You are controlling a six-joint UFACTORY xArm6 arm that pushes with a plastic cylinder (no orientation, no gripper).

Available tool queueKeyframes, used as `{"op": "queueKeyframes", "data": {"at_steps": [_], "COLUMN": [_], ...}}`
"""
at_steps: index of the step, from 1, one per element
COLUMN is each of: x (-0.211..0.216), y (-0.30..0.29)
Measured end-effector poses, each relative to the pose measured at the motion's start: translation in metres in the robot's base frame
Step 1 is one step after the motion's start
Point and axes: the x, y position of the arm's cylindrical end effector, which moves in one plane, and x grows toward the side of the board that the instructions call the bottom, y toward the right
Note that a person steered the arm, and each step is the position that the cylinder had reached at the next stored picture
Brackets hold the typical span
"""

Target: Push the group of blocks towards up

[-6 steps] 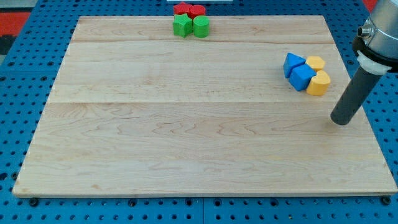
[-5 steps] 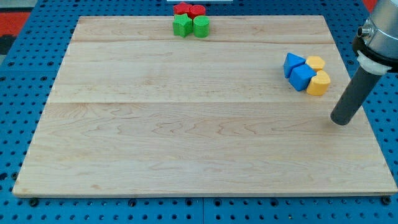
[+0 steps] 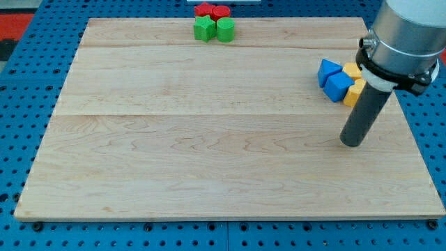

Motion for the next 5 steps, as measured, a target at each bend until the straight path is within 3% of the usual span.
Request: {"op": "queueKeyframes", "data": {"at_steps": [3,5], "x": [-0.055,-0.049], "y": [0.027,0.042]}}
